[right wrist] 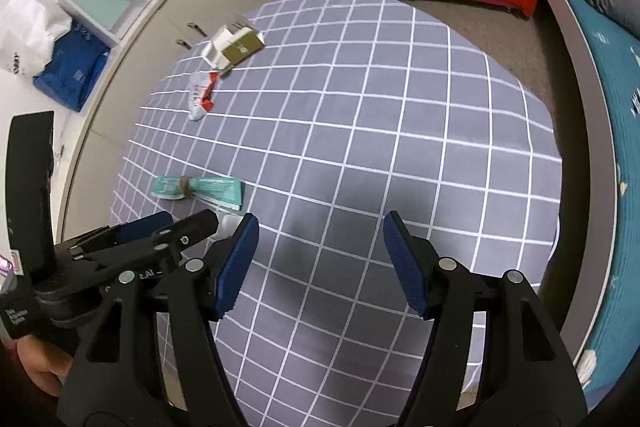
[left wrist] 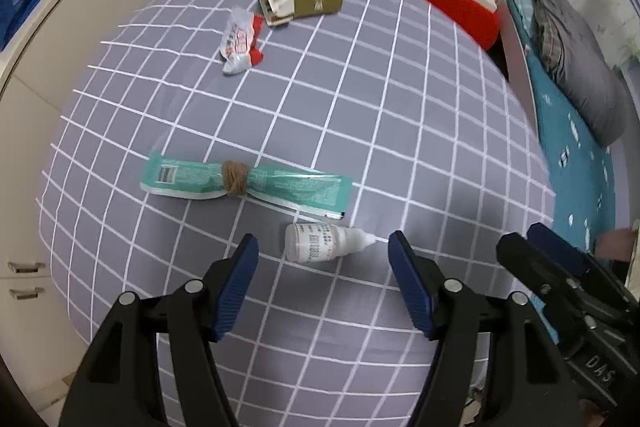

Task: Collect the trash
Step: 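Grasp the white bottle with the left gripper while the right grasps the teal toothbrush pack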

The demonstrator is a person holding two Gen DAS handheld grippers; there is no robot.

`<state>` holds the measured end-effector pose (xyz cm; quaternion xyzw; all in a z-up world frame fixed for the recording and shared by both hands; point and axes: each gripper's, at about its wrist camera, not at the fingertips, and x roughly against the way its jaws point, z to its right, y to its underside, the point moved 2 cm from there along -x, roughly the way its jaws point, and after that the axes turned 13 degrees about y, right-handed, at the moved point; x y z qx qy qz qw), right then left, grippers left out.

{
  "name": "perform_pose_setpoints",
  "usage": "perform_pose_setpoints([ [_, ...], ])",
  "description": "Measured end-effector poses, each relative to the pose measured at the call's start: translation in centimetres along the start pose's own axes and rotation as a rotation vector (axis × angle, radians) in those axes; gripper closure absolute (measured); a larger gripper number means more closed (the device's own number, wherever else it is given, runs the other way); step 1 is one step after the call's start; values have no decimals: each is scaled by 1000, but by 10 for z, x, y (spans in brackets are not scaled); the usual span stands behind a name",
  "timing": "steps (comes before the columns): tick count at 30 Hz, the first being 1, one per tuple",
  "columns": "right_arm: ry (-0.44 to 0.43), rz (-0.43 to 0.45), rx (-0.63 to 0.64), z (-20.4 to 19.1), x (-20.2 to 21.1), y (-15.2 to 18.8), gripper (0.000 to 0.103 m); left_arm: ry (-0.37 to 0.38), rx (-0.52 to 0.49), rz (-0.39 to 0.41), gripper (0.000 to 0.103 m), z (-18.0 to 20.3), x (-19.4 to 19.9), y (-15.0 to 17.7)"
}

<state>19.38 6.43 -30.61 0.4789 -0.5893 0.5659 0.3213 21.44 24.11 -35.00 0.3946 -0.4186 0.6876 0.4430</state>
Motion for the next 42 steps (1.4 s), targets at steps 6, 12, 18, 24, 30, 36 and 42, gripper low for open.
perform_pose_setpoints([
  [6,23,-14,-18,-4,-10,-1,39,41,-29,-32,74,-12,-17,-2],
  [12,25,-22,29,-27,-12,-8,39,66,-20,33,74,-26,8,-6],
  [18,-2,-35,209,-87,-30,-16,39,27,59,102,103,-71,43,-8],
  [24,32,-27,407,-145,-57,-12,39,15,157,87,102,-121,51,-1],
  [30,56,-34,494,-168,-74,-15,38,6,205,85,65,-135,46,5],
  [36,67,-42,560,-178,-92,-20,38,12,177,74,61,-137,38,2],
  [42,75,-45,601,-172,-93,-30,79,39,134,53,60,-116,27,-8],
])
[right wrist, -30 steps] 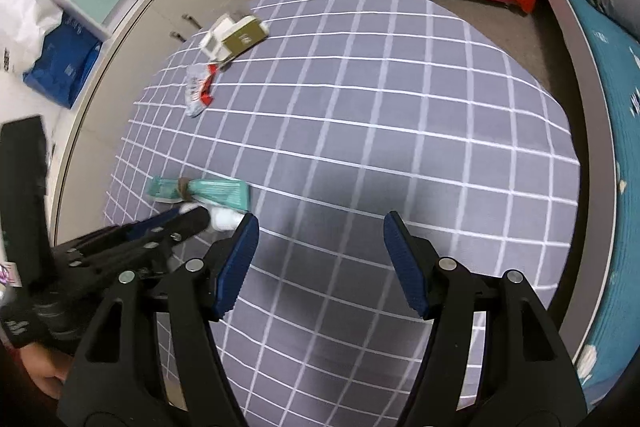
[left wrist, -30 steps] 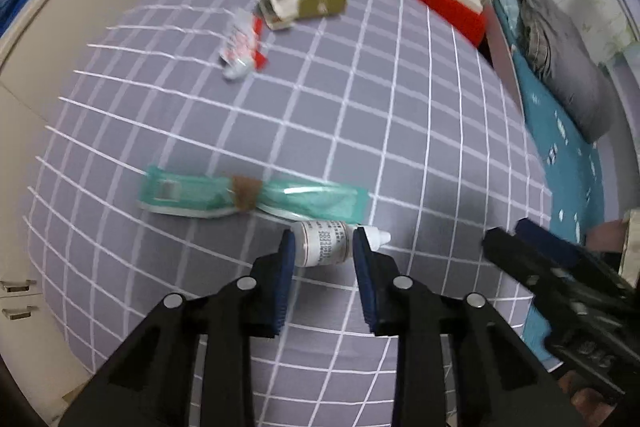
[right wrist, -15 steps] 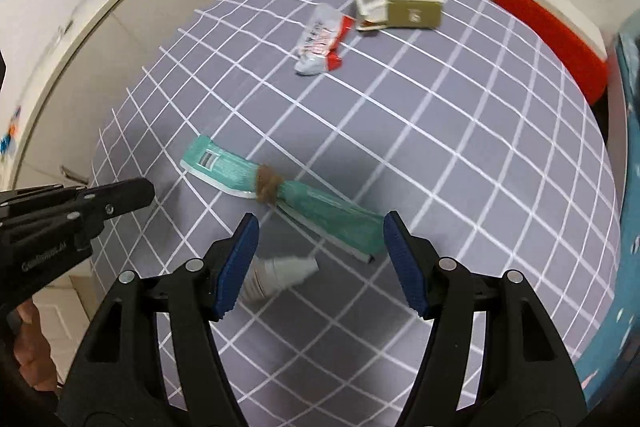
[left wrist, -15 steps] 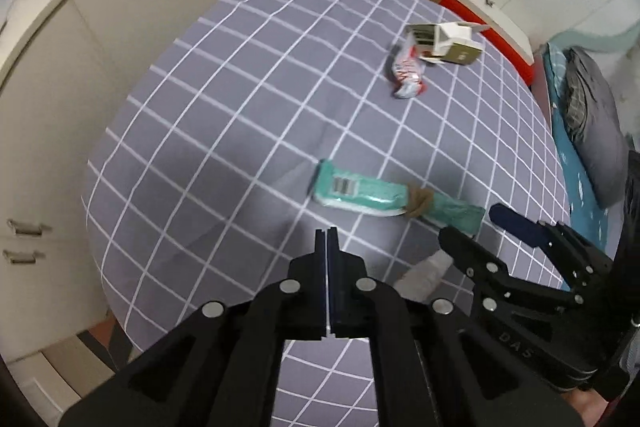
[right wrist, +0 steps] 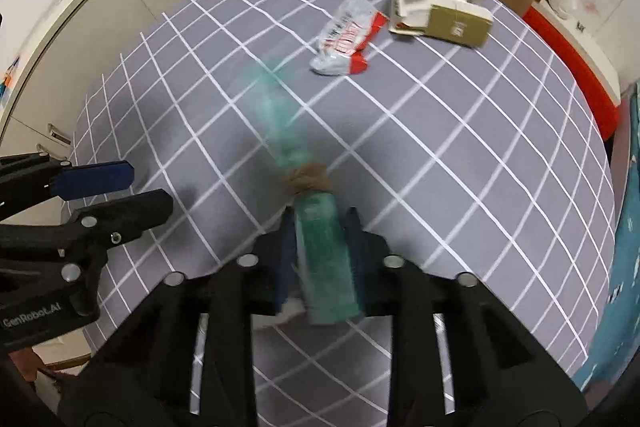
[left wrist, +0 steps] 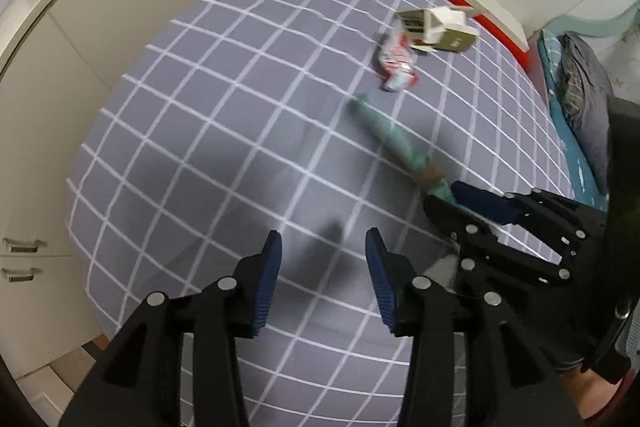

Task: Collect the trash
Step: 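Grasp the white bottle with the left gripper while the right grasps the teal toothbrush pack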

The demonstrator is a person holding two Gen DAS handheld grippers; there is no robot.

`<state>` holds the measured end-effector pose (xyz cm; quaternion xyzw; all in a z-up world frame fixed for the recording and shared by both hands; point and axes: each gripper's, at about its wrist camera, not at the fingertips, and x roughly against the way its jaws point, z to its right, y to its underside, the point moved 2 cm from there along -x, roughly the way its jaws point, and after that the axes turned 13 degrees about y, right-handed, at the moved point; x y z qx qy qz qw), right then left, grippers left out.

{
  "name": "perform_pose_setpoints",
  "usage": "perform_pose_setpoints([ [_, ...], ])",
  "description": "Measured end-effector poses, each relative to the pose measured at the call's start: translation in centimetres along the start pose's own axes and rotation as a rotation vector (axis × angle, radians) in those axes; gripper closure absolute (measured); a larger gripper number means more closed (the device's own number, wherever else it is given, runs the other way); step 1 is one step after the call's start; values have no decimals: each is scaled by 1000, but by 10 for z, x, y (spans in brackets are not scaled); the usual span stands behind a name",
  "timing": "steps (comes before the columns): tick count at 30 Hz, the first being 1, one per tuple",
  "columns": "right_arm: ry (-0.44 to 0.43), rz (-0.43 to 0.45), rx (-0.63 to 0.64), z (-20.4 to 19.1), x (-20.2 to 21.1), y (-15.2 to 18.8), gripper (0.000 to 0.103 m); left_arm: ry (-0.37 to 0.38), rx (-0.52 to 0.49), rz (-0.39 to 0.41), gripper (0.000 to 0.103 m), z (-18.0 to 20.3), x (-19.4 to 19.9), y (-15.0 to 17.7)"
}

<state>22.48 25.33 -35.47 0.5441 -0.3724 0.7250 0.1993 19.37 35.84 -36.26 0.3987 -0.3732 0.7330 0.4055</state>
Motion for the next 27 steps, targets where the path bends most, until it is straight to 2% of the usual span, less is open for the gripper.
perform_pose_setpoints([
  [8,-3,-90,-271,75,0,36,80,80,-184,-101,57,56,-19,10],
  [14,-87,-117,-391,83,6,69,80,28,-255,-191,57,70,-44,27],
  [15,-100,-118,-404,81,7,73,80,14,-262,-204,58,70,-48,28],
  [16,-110,-118,-414,79,8,77,80,-4,-269,-215,71,69,-52,29],
  [21,-130,-105,-435,77,20,89,80,-31,-279,-176,73,81,-52,22],
  [27,-138,-60,-491,117,51,114,80,-18,-303,-110,74,127,-43,-1],
])
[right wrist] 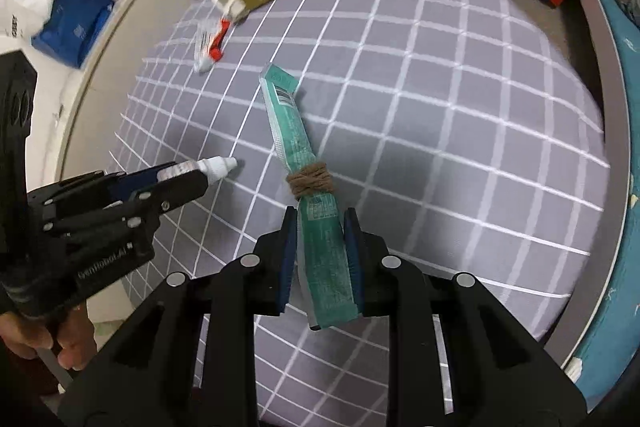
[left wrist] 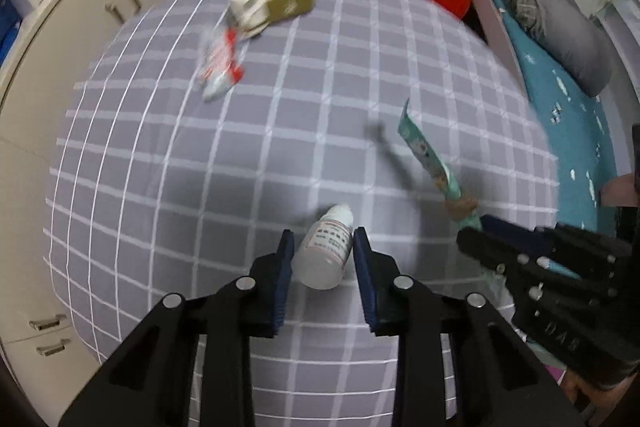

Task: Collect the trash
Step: 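Grasp the white bottle with the left gripper while the right grasps the teal toothbrush pack, then carry the white bottle and toothbrush pack over to the bucket, then open the right gripper to drop the toothbrush pack into the bucket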

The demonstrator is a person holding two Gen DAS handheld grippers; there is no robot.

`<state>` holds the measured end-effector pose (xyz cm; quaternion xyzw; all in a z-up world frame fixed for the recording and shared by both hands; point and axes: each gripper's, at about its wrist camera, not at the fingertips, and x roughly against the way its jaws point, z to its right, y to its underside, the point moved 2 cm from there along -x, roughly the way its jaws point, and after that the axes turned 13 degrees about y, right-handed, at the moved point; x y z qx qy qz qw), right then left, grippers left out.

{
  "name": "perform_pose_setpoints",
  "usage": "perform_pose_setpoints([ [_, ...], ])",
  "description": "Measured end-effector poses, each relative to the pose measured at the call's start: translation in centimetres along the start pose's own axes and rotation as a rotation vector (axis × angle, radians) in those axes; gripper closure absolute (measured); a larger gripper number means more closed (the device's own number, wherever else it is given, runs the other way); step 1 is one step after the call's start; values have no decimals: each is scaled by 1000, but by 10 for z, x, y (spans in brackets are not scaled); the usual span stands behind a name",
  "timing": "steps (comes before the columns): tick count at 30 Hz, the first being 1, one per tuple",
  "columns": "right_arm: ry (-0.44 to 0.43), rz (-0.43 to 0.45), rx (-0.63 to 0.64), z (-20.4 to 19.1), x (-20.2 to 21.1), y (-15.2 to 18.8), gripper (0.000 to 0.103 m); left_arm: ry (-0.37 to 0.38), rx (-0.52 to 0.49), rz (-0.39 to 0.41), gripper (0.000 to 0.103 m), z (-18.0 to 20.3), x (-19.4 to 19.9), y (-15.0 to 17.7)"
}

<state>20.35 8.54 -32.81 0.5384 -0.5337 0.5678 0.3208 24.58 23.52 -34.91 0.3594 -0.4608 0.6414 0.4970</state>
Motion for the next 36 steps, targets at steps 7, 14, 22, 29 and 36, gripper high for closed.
perform_pose_setpoints([
  [7,-5,75,-89,55,46,0,80,34,-111,72,75,95,13,-21],
  [14,26,139,-198,146,92,16,80,80,-222,88,75,188,9,-28],
  [22,89,188,-305,241,127,38,80,119,-335,88,75,300,-10,-32],
  [29,119,219,-376,299,148,54,80,135,-405,87,75,367,-24,-35],
  [36,128,243,-427,332,158,64,79,140,-449,82,75,407,-35,-35],
])
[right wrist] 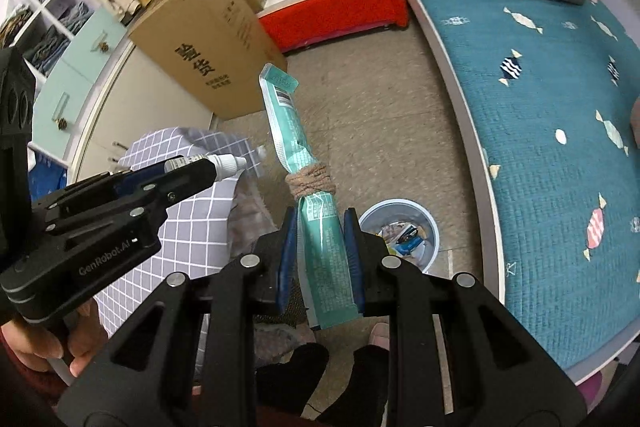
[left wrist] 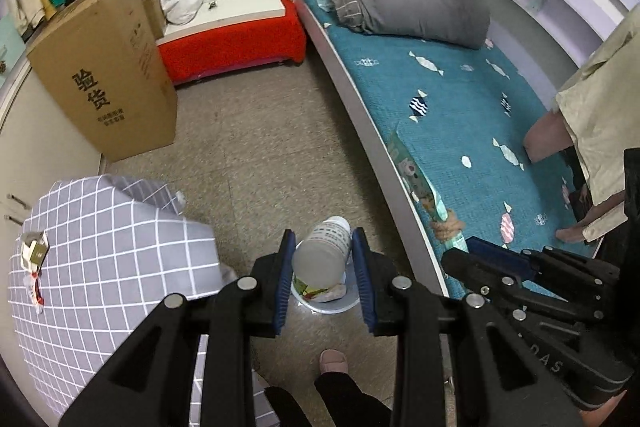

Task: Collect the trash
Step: 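Open the right gripper to drop the toothbrush pack into the bucket, then open the left gripper to drop the white bottle into the bucket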

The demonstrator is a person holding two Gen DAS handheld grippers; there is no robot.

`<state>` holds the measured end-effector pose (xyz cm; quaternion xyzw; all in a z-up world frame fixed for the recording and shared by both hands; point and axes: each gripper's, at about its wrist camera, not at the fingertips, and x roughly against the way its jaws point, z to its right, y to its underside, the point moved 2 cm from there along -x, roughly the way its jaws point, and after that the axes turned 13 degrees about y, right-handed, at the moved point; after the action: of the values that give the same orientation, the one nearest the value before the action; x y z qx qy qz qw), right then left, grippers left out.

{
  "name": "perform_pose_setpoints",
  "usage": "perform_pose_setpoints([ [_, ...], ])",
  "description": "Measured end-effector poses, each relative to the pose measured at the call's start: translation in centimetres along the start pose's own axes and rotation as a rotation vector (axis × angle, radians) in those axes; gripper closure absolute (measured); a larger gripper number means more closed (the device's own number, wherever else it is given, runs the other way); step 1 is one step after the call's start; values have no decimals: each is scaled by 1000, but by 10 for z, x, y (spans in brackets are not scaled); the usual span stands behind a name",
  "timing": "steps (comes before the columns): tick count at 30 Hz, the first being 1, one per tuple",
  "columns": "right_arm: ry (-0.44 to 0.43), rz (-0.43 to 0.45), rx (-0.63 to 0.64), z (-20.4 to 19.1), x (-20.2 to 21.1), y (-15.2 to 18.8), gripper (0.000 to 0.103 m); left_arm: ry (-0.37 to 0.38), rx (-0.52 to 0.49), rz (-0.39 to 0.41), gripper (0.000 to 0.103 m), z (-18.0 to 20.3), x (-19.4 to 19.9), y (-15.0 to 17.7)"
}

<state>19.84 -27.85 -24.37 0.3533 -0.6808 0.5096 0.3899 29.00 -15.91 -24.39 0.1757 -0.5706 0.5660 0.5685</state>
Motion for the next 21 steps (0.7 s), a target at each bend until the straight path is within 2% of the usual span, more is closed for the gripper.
perform_pose_setpoints([
  [6,-7,10,-33,17,0,-7,79,-6,-16,3,75,14,-3,-7],
  [9,-21,24,-56,22,0,-11,75,-10,-20,6,75,16,-3,-8],
  [10,-23,24,-64,23,-1,-11,49,-12,-22,5,75,17,-2,-8],
  [11,-5,21,-74,25,-3,-11,27,-13,-22,4,75,18,-2,-9],
  [21,54,92,-59,25,13,-12,28,-21,-28,9,75,21,0,-8],
])
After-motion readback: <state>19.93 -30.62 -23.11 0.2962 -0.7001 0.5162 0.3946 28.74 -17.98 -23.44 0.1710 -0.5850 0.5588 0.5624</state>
